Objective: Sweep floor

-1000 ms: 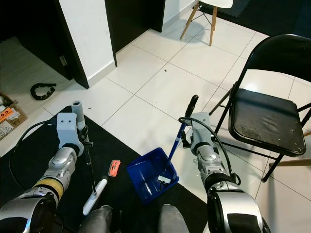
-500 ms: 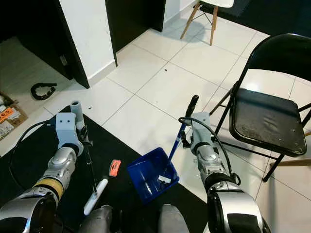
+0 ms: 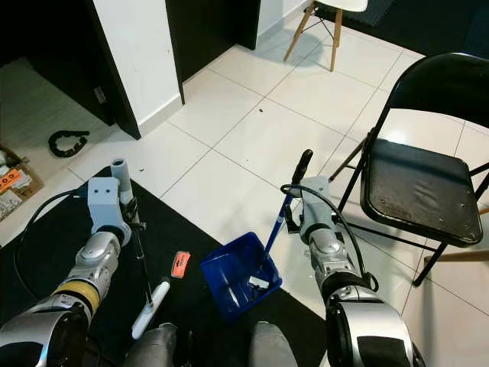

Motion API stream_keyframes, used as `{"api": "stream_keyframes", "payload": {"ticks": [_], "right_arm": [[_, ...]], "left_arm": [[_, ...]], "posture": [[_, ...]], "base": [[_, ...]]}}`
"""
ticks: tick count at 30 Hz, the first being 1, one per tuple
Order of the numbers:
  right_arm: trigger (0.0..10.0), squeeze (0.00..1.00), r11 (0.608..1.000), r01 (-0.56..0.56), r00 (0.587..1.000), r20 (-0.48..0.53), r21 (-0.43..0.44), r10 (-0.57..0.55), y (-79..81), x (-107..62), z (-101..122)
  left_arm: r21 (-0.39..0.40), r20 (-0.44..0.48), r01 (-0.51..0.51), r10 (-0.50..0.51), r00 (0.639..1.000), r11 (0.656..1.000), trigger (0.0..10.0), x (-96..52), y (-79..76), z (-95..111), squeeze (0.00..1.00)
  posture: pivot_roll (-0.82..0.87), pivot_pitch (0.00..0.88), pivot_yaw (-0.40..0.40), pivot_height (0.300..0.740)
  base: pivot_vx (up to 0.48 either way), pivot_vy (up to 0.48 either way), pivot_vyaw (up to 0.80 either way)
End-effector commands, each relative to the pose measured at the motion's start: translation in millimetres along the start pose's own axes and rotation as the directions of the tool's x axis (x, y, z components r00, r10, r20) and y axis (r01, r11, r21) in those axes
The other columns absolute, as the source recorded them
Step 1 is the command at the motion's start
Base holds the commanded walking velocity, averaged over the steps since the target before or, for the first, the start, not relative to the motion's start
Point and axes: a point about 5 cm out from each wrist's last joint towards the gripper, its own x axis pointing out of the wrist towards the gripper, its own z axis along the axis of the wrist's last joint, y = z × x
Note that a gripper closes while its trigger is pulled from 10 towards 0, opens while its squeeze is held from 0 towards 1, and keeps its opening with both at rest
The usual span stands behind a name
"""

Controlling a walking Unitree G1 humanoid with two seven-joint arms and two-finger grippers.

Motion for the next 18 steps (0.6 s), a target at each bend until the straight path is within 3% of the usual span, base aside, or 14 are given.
{"api": "stream_keyframes", "payload": {"ticks": [1, 18], "right_arm": [[10.0, 0.00, 1.000, 0.004, 1.000, -0.009, -0.005, -0.004, -0.6, -1.7, -4.5], [10.0, 0.00, 1.000, 0.007, 1.000, -0.016, -0.015, -0.008, 0.0, -2.4, -6.7]], "left_arm": [[-0.031, -0.113, 0.013, -0.016, 0.993, 0.999, 10.0, -8.8, -8.0, -27.6, 0.00], [-0.031, -0.120, 0.011, -0.015, 0.993, 0.999, 10.0, -9.8, -7.4, -29.8, 0.00]], "posture": [[-0.05, 0.083, -0.031, 0.740], [-0.06, 0.051, -0.041, 0.740]], "base": [[0.000, 0.000, 0.00], [0.000, 0.000, 0.00]]}}
